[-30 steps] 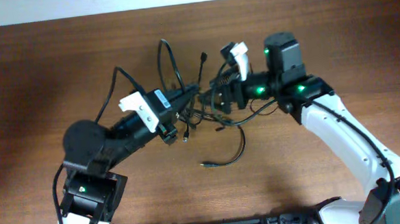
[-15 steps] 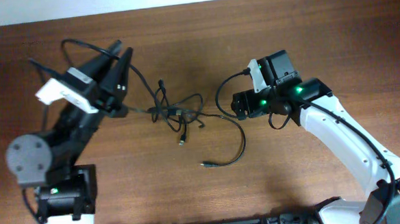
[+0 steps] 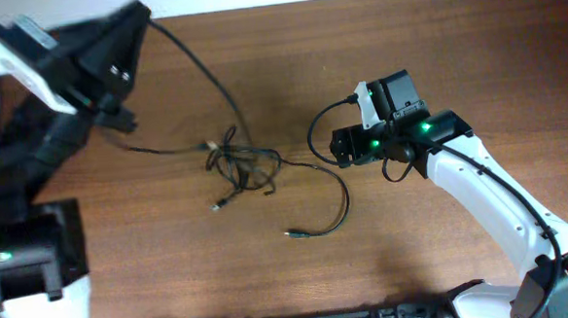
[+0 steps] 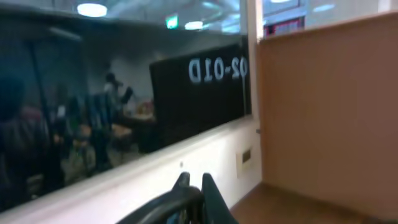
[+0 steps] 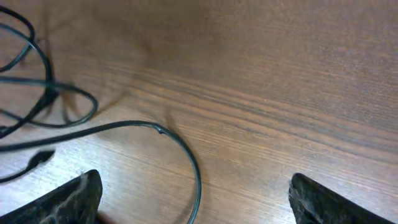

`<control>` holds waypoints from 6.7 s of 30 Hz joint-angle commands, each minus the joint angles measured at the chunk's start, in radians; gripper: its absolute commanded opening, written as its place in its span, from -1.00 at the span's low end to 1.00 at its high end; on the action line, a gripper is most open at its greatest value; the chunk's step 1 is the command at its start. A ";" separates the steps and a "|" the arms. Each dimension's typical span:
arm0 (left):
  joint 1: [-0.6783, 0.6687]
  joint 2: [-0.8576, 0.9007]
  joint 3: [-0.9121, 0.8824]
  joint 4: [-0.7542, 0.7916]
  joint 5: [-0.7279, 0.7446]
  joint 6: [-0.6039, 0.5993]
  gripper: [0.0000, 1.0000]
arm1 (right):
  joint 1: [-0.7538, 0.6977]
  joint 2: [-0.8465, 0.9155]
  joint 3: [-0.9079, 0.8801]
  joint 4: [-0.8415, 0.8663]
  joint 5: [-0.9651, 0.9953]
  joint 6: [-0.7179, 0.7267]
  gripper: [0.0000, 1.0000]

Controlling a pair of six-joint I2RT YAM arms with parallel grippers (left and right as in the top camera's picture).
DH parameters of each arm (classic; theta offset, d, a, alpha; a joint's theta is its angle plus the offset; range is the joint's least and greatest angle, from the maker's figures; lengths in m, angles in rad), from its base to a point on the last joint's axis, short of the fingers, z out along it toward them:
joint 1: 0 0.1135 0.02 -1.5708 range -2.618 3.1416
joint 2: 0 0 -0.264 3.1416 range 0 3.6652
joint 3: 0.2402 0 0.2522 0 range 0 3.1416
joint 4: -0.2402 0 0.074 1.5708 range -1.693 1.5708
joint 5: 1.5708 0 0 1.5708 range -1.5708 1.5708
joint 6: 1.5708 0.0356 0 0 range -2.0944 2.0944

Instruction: Untangle cables

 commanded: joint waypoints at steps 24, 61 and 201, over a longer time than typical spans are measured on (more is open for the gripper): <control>0.381 0.453 0.505 -0.811 -0.586 0.336 -1.00 | -0.003 -0.014 0.002 0.001 0.013 0.010 0.90; 0.811 0.945 0.505 -0.960 -0.472 0.322 0.98 | -0.003 -0.013 0.002 -0.014 0.013 0.011 0.90; -0.071 1.012 0.565 -1.387 -0.524 0.648 0.98 | -0.068 -0.013 -0.044 -0.066 0.035 0.029 0.93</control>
